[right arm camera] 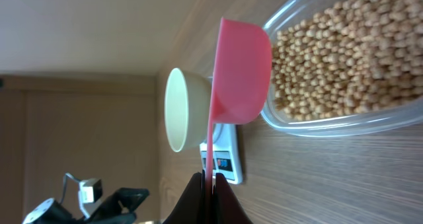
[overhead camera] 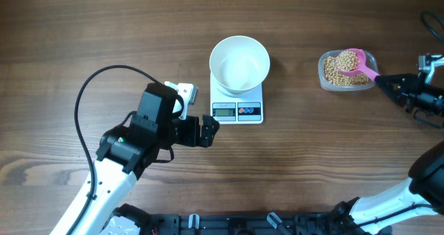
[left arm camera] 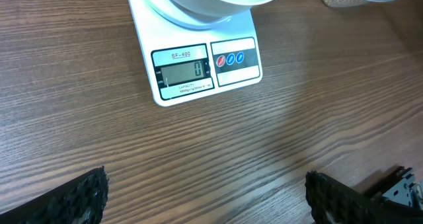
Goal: Scoop item into bowl and weigh 150g on scale
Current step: 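Lift the filled scoop and carry it over the white bowl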
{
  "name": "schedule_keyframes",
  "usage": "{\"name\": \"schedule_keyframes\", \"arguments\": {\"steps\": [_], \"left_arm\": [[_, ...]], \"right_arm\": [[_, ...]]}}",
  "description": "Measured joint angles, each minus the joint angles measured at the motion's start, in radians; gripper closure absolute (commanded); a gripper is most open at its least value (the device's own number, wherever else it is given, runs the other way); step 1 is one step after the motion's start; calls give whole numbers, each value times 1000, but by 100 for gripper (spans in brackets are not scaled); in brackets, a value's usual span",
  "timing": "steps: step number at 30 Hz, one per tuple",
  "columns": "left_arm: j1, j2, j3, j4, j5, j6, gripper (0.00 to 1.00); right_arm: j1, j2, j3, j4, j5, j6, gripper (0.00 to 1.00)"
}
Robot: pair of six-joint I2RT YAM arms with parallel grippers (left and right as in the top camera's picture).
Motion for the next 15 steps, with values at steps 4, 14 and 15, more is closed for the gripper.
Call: {"name": "schedule_keyframes", "arguments": {"steps": [4, 14, 15], "left_arm": [[0, 0, 0, 0, 0, 0, 0], [0, 0, 0, 0, 0, 0, 0], [0, 0, 0, 0, 0, 0, 0]], "right_arm": [[30, 0, -1, -62, -32, -48, 96], [288, 0, 80, -143, -58, -76, 96], [307, -1, 101, -143, -58, -71, 96]]}}
